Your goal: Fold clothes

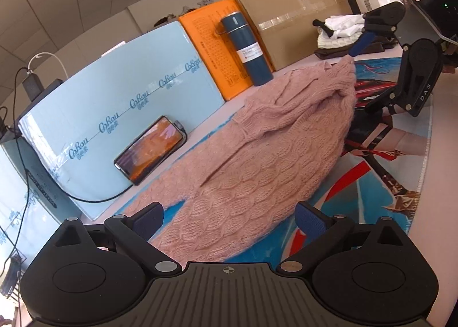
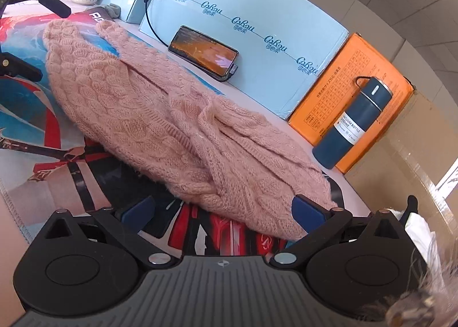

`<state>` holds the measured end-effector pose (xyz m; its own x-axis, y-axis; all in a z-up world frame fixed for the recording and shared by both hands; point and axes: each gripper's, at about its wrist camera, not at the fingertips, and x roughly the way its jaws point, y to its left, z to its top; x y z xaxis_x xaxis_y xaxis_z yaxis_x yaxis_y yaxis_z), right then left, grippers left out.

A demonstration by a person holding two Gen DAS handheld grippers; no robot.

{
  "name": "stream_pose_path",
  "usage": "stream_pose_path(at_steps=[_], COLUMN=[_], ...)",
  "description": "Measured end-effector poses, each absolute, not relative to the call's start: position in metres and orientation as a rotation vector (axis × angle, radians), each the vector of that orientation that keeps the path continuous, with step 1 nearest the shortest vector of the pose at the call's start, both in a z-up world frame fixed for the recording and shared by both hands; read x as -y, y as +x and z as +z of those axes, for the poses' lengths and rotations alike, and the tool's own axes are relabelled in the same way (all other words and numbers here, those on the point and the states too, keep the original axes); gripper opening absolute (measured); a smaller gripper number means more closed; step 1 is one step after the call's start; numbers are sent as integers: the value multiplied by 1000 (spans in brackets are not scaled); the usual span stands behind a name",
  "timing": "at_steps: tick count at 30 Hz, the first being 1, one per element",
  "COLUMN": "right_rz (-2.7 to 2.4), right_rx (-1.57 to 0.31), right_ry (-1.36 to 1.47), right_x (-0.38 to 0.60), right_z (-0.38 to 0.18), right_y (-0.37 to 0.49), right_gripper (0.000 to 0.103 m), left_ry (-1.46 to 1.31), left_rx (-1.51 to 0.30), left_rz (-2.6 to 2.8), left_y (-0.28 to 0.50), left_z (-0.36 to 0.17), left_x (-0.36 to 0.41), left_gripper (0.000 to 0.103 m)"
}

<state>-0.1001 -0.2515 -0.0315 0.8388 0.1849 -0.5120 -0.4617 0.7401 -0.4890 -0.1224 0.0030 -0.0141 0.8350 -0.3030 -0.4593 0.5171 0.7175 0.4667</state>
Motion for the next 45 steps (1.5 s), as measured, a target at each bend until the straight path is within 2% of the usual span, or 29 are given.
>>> stream_pose_path(at_steps=[4, 9, 12, 19, 20, 21, 22, 24, 25, 26, 27, 30, 39, 45], right_rz=[394, 441, 412, 264, 261, 272, 287, 315, 329, 340, 351, 379, 479, 506], right_rx=[-412, -423, -414, -342, -335, -331, -331, -339, -343, -347, -351, -363, -408, -420], right_ry=[-670, -515, -512, -708, -711, -720, -738, -777, -796, -791, -783, -742, -584, -340], right_x=[231, 214, 215, 241, 243, 245, 245, 242, 241, 241, 241, 243, 265, 288], right_z=[-33, -31, -31, -41, -42, -42, -44, -48, -49, -49, -48, -43, -19, 0], right_y=[-88, -68, -67, -72, -73, -74, -75, -77, -77, -78, -79, -84, -120, -100], right_gripper=[103, 103, 103, 100, 97, 85, 77, 35, 27, 24, 19, 16, 15, 15], left_ry=[629, 680, 702, 736, 733, 724, 707, 694, 700, 721, 739, 730, 733, 717], left_rx=[-341, -340, -341, -371, -376, -377, -382, -400, -411, -419, -423, -399, -380, -387], left_rz=[-601, -635, -572, -271, -234, -215, -202, -218, -236, -247, -258, -280, -268, -196], left_y=[-123, -107, -98, -71, -69, -68, -66, -66, -68, -70, -72, -82, -127, -112], left_z=[-17, -26, -27, -32, -32, -32, -32, -32, -32, -33, -34, -32, -16, -14], left_x=[26, 52, 39, -28, -37, -46, -56, -69, -74, -77, -80, -83, -85, -96], left_gripper=[100, 100, 100, 100, 100, 100, 98, 81, 47, 16, 8, 6, 6, 12])
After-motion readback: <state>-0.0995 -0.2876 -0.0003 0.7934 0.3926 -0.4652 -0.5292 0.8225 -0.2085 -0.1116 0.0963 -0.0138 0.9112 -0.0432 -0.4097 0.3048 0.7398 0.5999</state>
